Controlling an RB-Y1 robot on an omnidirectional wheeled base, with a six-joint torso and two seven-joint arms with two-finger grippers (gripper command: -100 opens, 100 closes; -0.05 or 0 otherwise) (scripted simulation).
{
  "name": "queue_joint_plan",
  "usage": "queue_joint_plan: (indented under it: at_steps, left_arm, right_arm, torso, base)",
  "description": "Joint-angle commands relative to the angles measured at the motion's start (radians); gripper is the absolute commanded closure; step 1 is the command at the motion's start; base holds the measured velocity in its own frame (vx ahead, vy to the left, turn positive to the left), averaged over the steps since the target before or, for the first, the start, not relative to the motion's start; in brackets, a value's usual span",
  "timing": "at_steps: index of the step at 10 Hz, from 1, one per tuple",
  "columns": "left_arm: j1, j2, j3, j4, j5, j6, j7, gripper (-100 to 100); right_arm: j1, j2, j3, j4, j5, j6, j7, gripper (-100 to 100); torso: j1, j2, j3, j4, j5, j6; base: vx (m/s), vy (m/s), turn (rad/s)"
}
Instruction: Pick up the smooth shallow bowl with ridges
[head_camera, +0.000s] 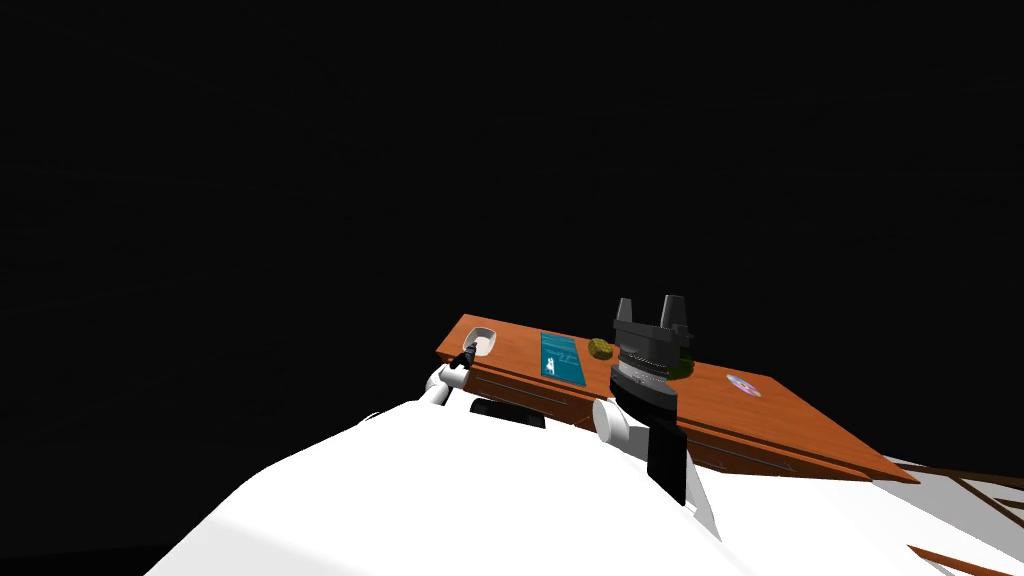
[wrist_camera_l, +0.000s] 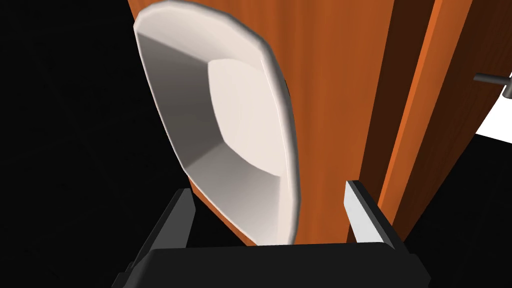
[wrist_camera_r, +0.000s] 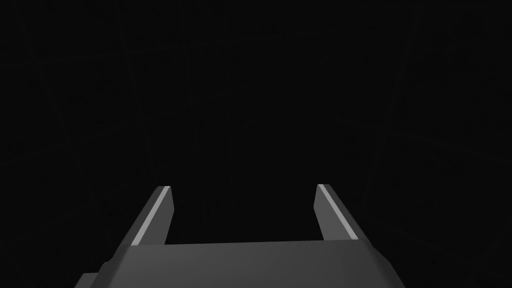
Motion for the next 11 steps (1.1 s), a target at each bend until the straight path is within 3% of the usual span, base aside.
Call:
queue_joint_plan:
  at_steps: [1,2,6,7,8,9,10,11]
  left_arm:
    - [0.0,0.0,0.0,0.0,0.0,0.0,0.0,-100]
    - [0.0,0.0,0.0,0.002,0.0,-0.005,0.0,100]
    - [0.0,0.0,0.0,0.002,0.0,-0.004,0.0,100]
    - [0.0,0.0,0.0,0.002,0.0,-0.004,0.0,0]
    - [-0.001,0.001,-0.003,-0.025,0.001,0.024,0.001,100]
    - [-0.007,0.001,-0.004,-0.043,0.001,0.048,0.003,100]
    - [-0.004,0.001,-0.004,-0.032,0.001,0.032,0.002,100]
    - [-0.006,0.001,-0.003,-0.032,0.001,0.035,0.002,0]
  right_arm:
    - [0.0,0.0,0.0,0.0,0.0,0.0,0.0,0]
    - [0.0,0.0,0.0,0.0,0.0,0.0,0.0,0]
    - [0.0,0.0,0.0,0.0,0.0,0.0,0.0,0]
    - [0.0,0.0,0.0,0.0,0.0,0.0,0.0,0]
    - [0.0,0.0,0.0,0.0,0.0,0.0,0.0,0]
    - [0.0,0.0,0.0,0.0,0.0,0.0,0.0,0]
    - [0.0,0.0,0.0,0.0,0.0,0.0,0.0,0]
    - [0.0,0.0,0.0,0.0,0.0,0.0,0.0,0]
  torso:
    - [0.0,0.0,0.0,0.0,0.0,0.0]
    - [0.001,0.004,0.002,0.001,0.0,0.0]
    - [0.0,0.006,0.004,0.002,0.0,0.0]
    - [0.0,0.007,0.004,0.002,0.0,0.0]
    - [0.0,0.007,0.004,0.002,0.0,0.0]
    - [0.0,0.008,0.005,0.003,-0.001,0.0]
    - [-0.001,0.011,0.007,0.003,-0.001,0.0]
    - [-0.001,0.01,0.006,0.003,-0.001,0.0]
  base:
    - [0.004,0.008,-0.023]
    - [0.0,0.0,0.0]
    - [0.0,0.0,0.0]
    - [0.0,0.0,0.0]
    - [-0.027,-0.002,0.024]
    - [-0.076,-0.008,0.019]
    - [-0.039,-0.005,-0.002]
    - [-0.006,-0.001,0.0]
